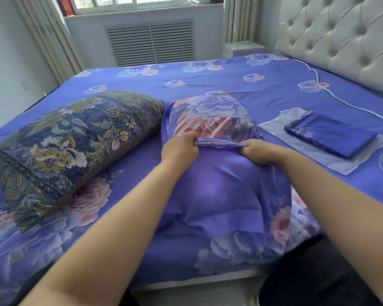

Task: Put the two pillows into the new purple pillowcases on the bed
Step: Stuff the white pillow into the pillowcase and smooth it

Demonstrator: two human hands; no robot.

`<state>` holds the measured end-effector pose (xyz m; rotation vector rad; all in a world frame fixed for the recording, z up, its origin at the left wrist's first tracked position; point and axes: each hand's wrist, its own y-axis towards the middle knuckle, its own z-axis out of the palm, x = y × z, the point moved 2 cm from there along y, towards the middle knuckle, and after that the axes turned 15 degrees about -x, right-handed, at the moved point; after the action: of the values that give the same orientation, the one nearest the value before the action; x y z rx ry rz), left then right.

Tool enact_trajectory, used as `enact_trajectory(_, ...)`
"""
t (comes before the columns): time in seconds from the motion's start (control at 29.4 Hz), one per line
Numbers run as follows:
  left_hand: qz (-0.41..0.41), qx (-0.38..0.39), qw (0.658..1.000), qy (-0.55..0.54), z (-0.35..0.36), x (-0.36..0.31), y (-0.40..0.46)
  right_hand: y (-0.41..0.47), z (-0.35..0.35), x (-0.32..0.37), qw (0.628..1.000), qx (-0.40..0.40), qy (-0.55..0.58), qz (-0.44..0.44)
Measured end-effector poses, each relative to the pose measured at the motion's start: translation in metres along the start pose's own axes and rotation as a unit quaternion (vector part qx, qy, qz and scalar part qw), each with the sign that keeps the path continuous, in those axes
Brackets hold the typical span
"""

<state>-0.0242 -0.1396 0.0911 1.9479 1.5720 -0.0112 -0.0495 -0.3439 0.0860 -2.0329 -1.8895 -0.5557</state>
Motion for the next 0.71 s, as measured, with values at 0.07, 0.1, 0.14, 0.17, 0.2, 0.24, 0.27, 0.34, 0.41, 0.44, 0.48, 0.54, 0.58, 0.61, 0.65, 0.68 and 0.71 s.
enact_trajectory(0.07, 0.061, 0.029, 0.996, 0.051, 0.004, -0.004, 0.014, -0.005, -0.014, -0.006, 0.983, 0.096, -0.153, 0.025)
enact_trajectory(0.1, 0.078, 0.047, 0.994, 0.06, 0.009, -0.004, 0.017, -0.006, -0.019, -0.007, 0.963, 0.131, -0.236, 0.025)
enact_trajectory(0.14, 0.086, 0.065, 0.992, 0.061, 0.015, -0.002, 0.018, -0.005, -0.02, -0.007, 0.942, 0.157, -0.296, 0.01)
enact_trajectory(0.17, 0.087, 0.084, 0.991, 0.061, 0.022, 0.001, 0.016, -0.004, -0.019, -0.005, 0.927, 0.173, -0.333, -0.004)
enact_trajectory(0.2, 0.086, 0.102, 0.989, 0.058, 0.032, 0.006, 0.013, -0.004, -0.017, -0.002, 0.916, 0.178, -0.36, -0.014)
enact_trajectory(0.24, 0.082, 0.117, 0.988, 0.055, 0.04, 0.011, 0.01, -0.006, -0.015, 0.001, 0.903, 0.178, -0.389, -0.028)
enact_trajectory(0.27, 0.072, 0.13, 0.988, 0.049, 0.046, 0.016, 0.007, -0.007, -0.009, 0.002, 0.892, 0.175, -0.414, -0.042)
enact_trajectory(0.34, 0.049, 0.156, 0.986, 0.027, 0.053, 0.023, 0.005, -0.003, 0.007, -0.01, 0.883, 0.149, -0.443, -0.043)
enact_trajectory(0.41, 0.044, 0.144, 0.988, 0.042, 0.054, 0.027, 0.005, 0.0, 0.014, -0.026, 0.902, 0.076, -0.424, 0.01)
enact_trajectory(0.44, 0.035, 0.119, 0.99, 0.071, 0.054, 0.03, 0.004, 0.0, 0.015, -0.035, 0.919, 0.011, -0.393, 0.045)
enact_trajectory(0.48, 0.011, 0.1, 0.991, 0.088, 0.054, 0.033, 0.001, -0.003, 0.014, -0.042, 0.931, -0.042, -0.353, 0.082)
enact_trajectory(0.54, -0.059, 0.11, 0.99, 0.062, 0.06, 0.043, -0.006, -0.012, 0.018, -0.062, 0.957, -0.098, -0.197, 0.188)
enact_trajectory(0.58, -0.081, 0.127, 0.988, 0.041, 0.063, 0.047, -0.01, -0.016, 0.025, -0.072, 0.961, -0.087, -0.107, 0.241)
enact_trajectory(0.61, -0.091, 0.135, 0.986, 0.027, 0.066, 0.05, -0.011, -0.02, 0.034, -0.082, 0.958, -0.064, -0.044, 0.277)
enact_trajectory(0.65, -0.094, 0.124, 0.988, 0.016, 0.064, 0.051, -0.011, -0.022, 0.043, -0.093, 0.955, -0.063, -0.003, 0.29)
enact_trajectory(0.68, -0.09, 0.097, 0.991, 0.008, 0.059, 0.052, -0.007, -0.024, 0.05, -0.098, 0.951, -0.088, 0.033, 0.295)
enact_trajectory(0.71, -0.083, 0.062, 0.995, 0.003, 0.051, 0.051, -0.001, -0.023, 0.055, -0.102, 0.947, -0.138, 0.086, 0.276)
